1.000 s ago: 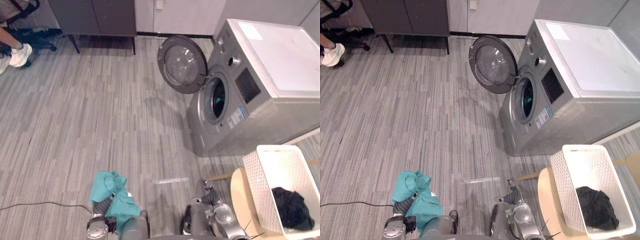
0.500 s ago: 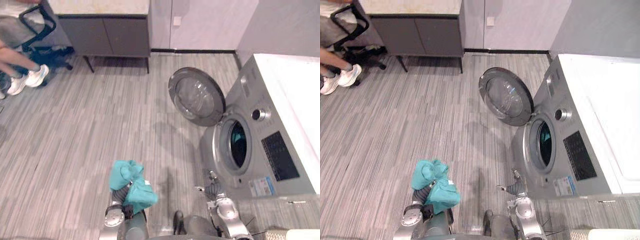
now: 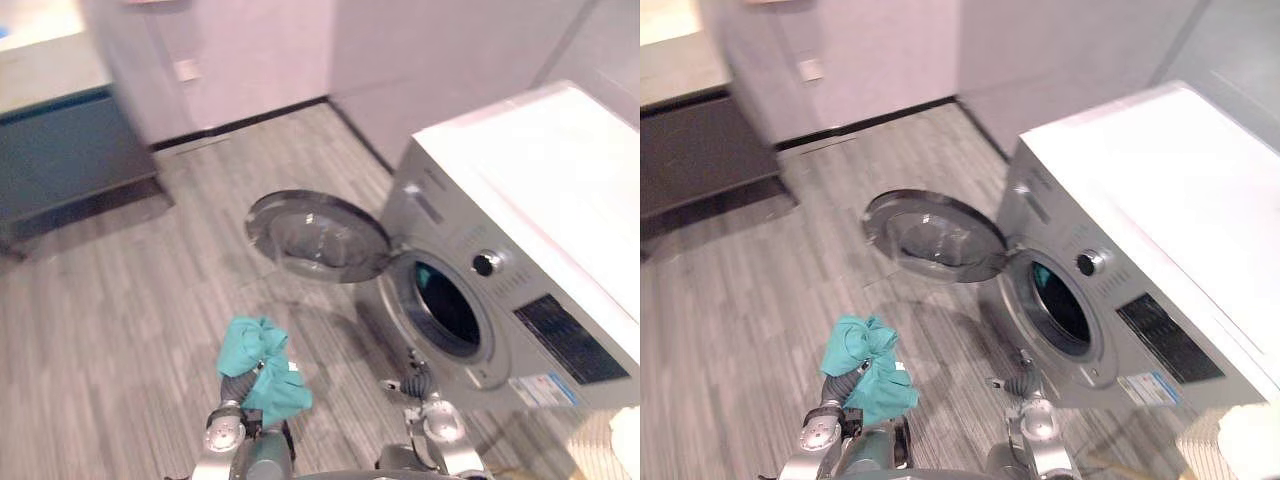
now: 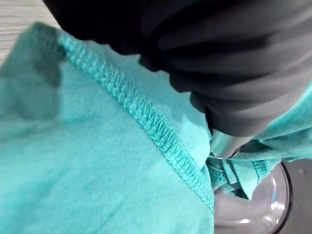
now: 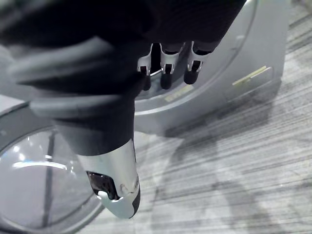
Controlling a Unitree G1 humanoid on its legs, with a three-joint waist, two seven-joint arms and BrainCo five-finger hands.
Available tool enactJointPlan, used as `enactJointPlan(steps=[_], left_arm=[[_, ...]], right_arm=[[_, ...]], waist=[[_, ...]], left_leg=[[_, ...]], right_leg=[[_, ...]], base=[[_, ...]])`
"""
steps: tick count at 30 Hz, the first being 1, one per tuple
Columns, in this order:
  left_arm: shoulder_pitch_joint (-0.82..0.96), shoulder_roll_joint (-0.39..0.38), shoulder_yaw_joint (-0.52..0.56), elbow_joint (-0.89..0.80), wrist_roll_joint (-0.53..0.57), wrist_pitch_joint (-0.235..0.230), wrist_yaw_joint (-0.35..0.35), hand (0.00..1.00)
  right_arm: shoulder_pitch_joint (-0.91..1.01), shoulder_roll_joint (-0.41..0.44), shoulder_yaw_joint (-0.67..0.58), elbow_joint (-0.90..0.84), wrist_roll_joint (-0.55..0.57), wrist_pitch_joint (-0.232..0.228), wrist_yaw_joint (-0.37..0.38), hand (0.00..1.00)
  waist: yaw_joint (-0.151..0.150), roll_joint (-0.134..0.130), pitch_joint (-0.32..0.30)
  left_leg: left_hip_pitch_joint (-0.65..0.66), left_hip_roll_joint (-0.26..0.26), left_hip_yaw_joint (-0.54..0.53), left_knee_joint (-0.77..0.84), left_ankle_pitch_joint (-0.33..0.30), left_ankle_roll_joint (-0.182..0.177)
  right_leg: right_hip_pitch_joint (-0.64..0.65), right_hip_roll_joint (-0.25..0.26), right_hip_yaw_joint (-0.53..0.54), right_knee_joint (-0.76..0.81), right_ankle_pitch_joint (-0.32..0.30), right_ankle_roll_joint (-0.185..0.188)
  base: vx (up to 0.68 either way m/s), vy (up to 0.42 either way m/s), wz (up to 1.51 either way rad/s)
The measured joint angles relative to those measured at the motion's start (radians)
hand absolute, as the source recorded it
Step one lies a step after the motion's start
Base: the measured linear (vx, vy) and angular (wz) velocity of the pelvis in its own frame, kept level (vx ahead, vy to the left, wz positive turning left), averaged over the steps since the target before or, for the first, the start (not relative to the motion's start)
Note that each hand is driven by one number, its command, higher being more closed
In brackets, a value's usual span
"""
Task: Pick up the laundry basket with both hands and put the clothes into the washing machine.
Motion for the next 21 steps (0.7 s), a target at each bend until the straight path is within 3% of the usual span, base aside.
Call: enactJointPlan(steps=[1,3,4,5,7,9,10,11,12,14,15,17,19,20,21], left_arm=[[0.0,0.017,0.012,0.001,0.0,0.0,0.002,1.0],[-0.001,0.045,0.023,0.021,-0.003,0.0,0.003,1.0],[-0.002,0.055,0.038,0.035,-0.003,0.001,0.002,1.0],[-0.013,0.049,0.052,0.054,-0.004,0.003,0.001,1.0],[-0.043,0.04,0.047,0.078,0.0,0.008,-0.004,1.0],[-0.058,0.029,0.042,0.078,0.001,0.01,-0.004,1.0],[-0.059,0.027,0.04,0.078,0.001,0.01,-0.009,1.0],[-0.052,0.027,0.034,0.079,0.0,0.01,-0.023,1.0],[-0.048,0.027,0.029,0.08,0.0,0.01,-0.027,1.0],[-0.055,0.027,0.005,0.102,0.0,0.01,-0.028,1.0],[-0.071,0.024,-0.006,0.117,0.0,0.012,-0.039,1.0],[-0.07,0.007,-0.006,0.117,-0.003,0.012,-0.044,1.0],[-0.074,-0.005,-0.006,0.116,-0.006,0.011,-0.044,1.0],[-0.078,-0.007,-0.006,0.121,-0.012,0.011,-0.044,1.0],[-0.081,-0.002,-0.007,0.119,-0.012,0.012,-0.044,1.0]], right_arm=[[-0.031,-0.001,0.016,0.026,0.0,0.0,0.0,0.0],[-0.058,-0.005,0.033,0.043,0.0,-0.001,0.0,0.0],[-0.068,-0.013,0.037,0.059,0.0,-0.004,0.0,0.0],[-0.086,-0.033,0.036,0.072,-0.003,-0.003,0.0,0.0],[-0.086,-0.07,0.019,0.069,-0.01,-0.003,-0.002,0.0],[-0.069,-0.098,0.018,0.076,-0.01,0.001,-0.001,0.0],[-0.044,-0.107,0.019,0.077,-0.009,0.003,-0.001,0.0],[-0.023,-0.115,0.019,0.081,-0.008,0.004,-0.002,0.0],[-0.017,-0.118,0.018,0.087,-0.006,0.005,-0.003,0.0],[-0.023,-0.122,0.011,0.096,0.002,0.006,-0.006,0.0],[-0.032,-0.124,-0.017,0.111,0.005,0.007,-0.011,0.0],[-0.032,-0.124,-0.059,0.144,0.006,0.008,-0.023,0.0],[-0.03,-0.125,-0.084,0.164,0.012,0.011,-0.025,0.0],[-0.032,-0.132,-0.101,0.179,0.012,0.014,-0.028,0.0],[-0.02,-0.123,-0.101,0.182,0.015,0.018,-0.029,0.0]], waist=[[-0.007,0.012,0.008],[-0.009,0.005,0.003],[-0.009,-0.007,-0.007],[-0.007,-0.004,-0.009],[-0.023,0.022,0.007],[-0.035,0.042,0.02],[-0.037,0.056,0.028],[-0.038,0.071,0.037],[-0.036,0.072,0.04],[-0.031,0.069,0.043],[-0.03,0.064,0.046],[-0.015,0.062,0.05],[-0.014,0.073,0.054],[-0.01,0.086,0.063],[-0.015,0.075,0.06]], left_leg=[[0.056,0.021,0.067,-0.031,-0.001,-0.001],[0.111,0.036,0.16,-0.048,-0.009,-0.014],[0.136,0.031,0.202,-0.044,-0.033,-0.04],[0.156,0.035,0.212,-0.045,-0.048,-0.051],[0.162,0.04,0.224,-0.037,-0.049,-0.052],[0.138,0.092,0.231,0.088,-0.05,-0.054],[0.122,0.149,0.211,0.222,-0.045,-0.05],[0.106,0.199,0.158,0.357,-0.014,-0.018],[0.075,0.214,0.103,0.442,0.019,0.003],[0.007,0.174,-0.03,0.515,-0.037,-0.018],[-0.045,0.112,-0.134,0.483,-0.08,-0.032],[-0.066,0.031,-0.26,0.309,-0.092,-0.049],[-0.058,-0.015,-0.355,0.075,-0.05,-0.103],[-0.051,-0.018,-0.366,0.005,0.026,-0.092],[-0.048,-0.03,-0.351,0.003,0.025,-0.089]], right_leg=[[-0.019,-0.012,-0.159,-0.026,-0.007,-0.026],[-0.027,-0.036,-0.432,-0.105,0.044,-0.098],[-0.019,-0.049,-0.595,-0.162,0.097,-0.17],[-0.005,-0.034,-0.631,-0.187,0.084,-0.181],[-0.006,0.012,-0.581,-0.259,0.081,-0.176],[0.012,0.066,-0.534,-0.324,0.09,-0.164],[0.051,0.105,-0.507,-0.359,0.094,-0.168],[0.092,0.143,-0.469,-0.377,0.09,-0.172],[0.115,0.159,-0.434,-0.392,0.088,-0.176],[0.123,0.169,-0.358,-0.402,0.082,-0.186],[0.124,0.169,-0.301,-0.41,0.084,-0.183],[0.13,0.169,-0.218,-0.407,0.095,-0.165],[0.129,0.175,-0.165,-0.407,0.1,-0.138],[0.127,0.187,-0.126,-0.401,0.097,-0.112],[0.125,0.176,-0.107,-0.415,0.106,-0.093]], base=[[0.16,0.102,-1.6],[0.17,0.045,-1.65],[0.21,-0.021,-1.63],[0.17,-0.044,-1.52],[0.13,-0.083,-1.08],[0.17,-0.108,-0.9],[0.16,-0.087,-0.99],[0.13,-0.059,-1.11],[0.14,-0.012,-1.26],[0.15,0.037,-1.21],[0.12,0.05,-1.15],[0.16,0.128,-1.37],[0.19,0.219,-1.12],[0.23,0.234,-0.86],[0.22,0.219,-0.62]])
